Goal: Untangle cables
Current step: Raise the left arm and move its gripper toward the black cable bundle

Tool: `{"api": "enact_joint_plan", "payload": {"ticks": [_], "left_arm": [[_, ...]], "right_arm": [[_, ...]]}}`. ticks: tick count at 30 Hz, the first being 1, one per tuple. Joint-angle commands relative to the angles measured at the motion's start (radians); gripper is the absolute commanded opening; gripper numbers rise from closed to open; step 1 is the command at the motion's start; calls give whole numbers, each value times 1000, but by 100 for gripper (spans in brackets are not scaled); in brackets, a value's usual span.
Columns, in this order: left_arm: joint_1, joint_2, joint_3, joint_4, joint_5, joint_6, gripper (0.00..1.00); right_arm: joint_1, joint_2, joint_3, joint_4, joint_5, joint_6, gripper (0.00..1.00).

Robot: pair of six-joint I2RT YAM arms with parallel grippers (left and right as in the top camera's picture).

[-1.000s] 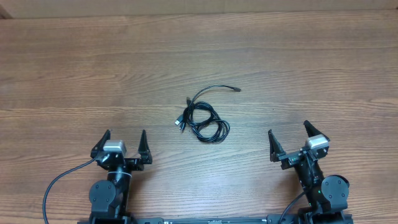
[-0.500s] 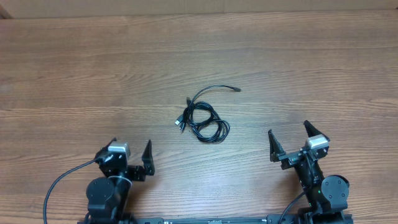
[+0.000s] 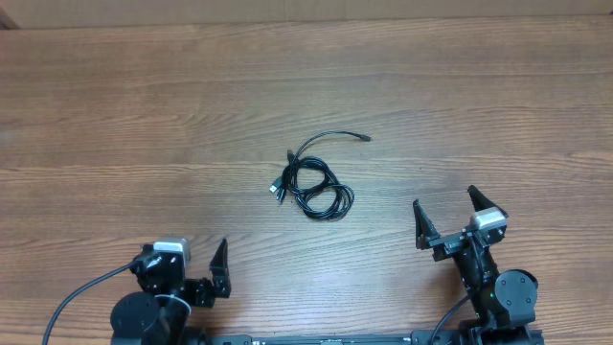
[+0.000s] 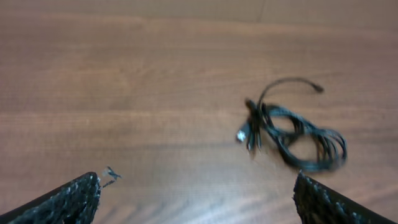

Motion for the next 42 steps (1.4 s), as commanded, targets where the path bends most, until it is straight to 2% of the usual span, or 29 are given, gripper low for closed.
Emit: {"api": "enact_joint_plan", "payload": {"ticks": [1, 7, 13, 21, 26, 42], "left_arm": [[7, 110, 96, -49, 15, 15, 100], [7, 359, 201, -87, 59, 15, 99], [7, 705, 313, -101, 142, 14, 100], [3, 1045, 463, -159, 146, 8, 100], [3, 1122, 476, -159, 147, 7, 100], [3, 1125, 476, -130, 145, 8, 100]], "right_arm": [[7, -10, -10, 5, 1, 3, 100], [7, -10, -10, 5, 1, 3, 100], [7, -10, -10, 5, 1, 3, 100], [7, -10, -10, 5, 1, 3, 100], [7, -10, -10, 5, 1, 3, 100], [7, -10, -10, 5, 1, 3, 100]]}}
